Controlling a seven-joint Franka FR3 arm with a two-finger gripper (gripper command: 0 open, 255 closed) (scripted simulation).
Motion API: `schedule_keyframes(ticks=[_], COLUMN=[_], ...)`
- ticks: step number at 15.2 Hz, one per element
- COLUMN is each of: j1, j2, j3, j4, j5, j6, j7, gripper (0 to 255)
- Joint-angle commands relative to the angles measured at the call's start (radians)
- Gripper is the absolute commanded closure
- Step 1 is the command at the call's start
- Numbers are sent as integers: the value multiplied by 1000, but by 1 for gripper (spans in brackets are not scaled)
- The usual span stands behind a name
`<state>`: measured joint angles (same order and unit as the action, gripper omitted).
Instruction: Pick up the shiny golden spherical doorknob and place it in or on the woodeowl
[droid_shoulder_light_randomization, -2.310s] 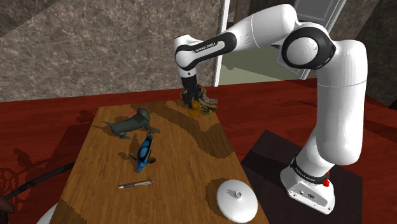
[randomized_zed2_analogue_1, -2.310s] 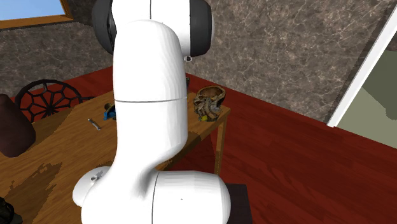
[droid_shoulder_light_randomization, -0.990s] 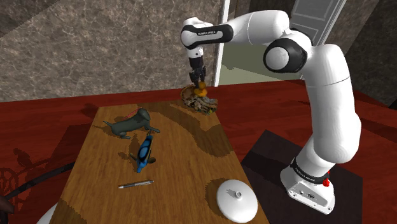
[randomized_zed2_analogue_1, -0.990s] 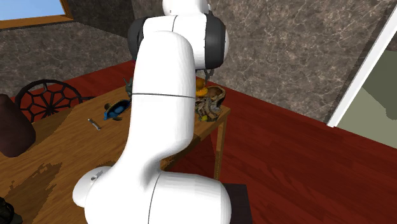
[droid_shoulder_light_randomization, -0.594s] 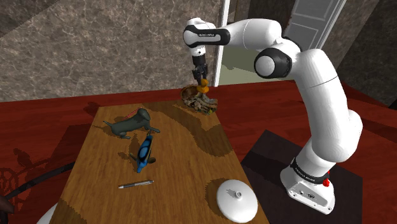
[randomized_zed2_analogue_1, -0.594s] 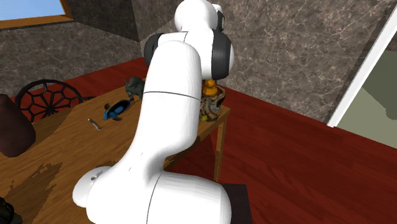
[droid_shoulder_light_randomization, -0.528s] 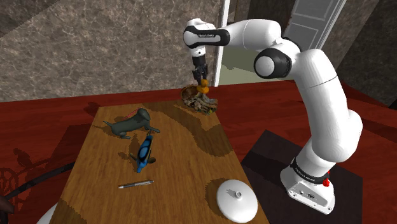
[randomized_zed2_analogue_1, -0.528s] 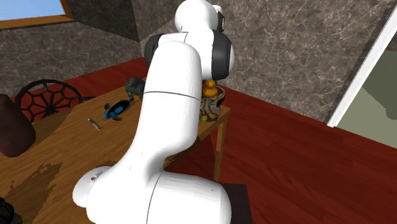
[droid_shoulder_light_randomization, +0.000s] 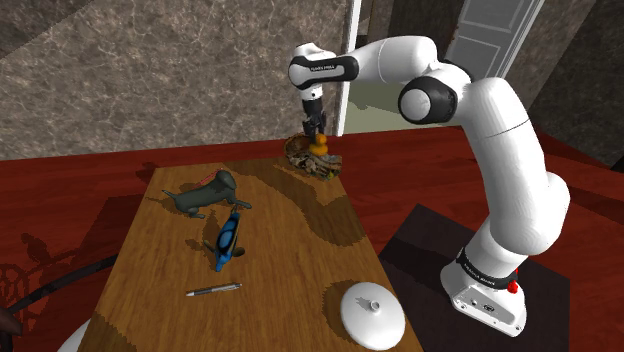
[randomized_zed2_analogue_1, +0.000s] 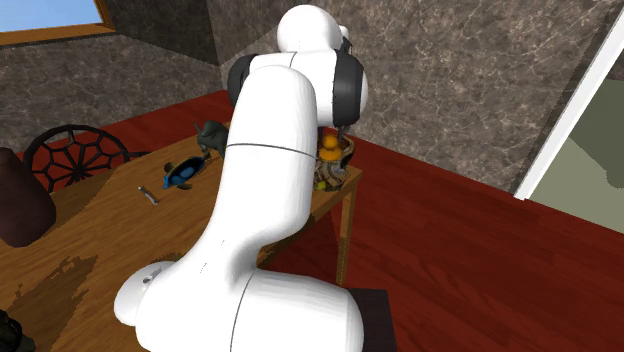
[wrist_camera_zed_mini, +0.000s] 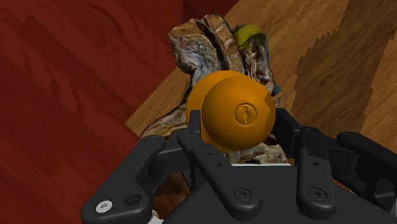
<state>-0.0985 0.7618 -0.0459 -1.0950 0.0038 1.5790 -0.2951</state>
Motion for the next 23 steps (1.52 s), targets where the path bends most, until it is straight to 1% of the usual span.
schedule_keyframes(ticks=[1, 9, 10, 15, 17, 19, 23], j1=[1, 1, 1, 1, 0, -3, -3], j2=[4, 6, 6, 6, 37, 84, 85], j3=[0, 1, 1, 1, 1, 1, 1], j4=[-20, -27, -27, -26, 91, 231, 231], j5=[0, 0, 0, 0, 1, 2, 2], j6=[25, 34, 34, 34, -53, -146, -146], j7=[1, 1, 1, 1, 1, 1, 1], gripper=[255, 255, 0, 0, 0, 0, 0])
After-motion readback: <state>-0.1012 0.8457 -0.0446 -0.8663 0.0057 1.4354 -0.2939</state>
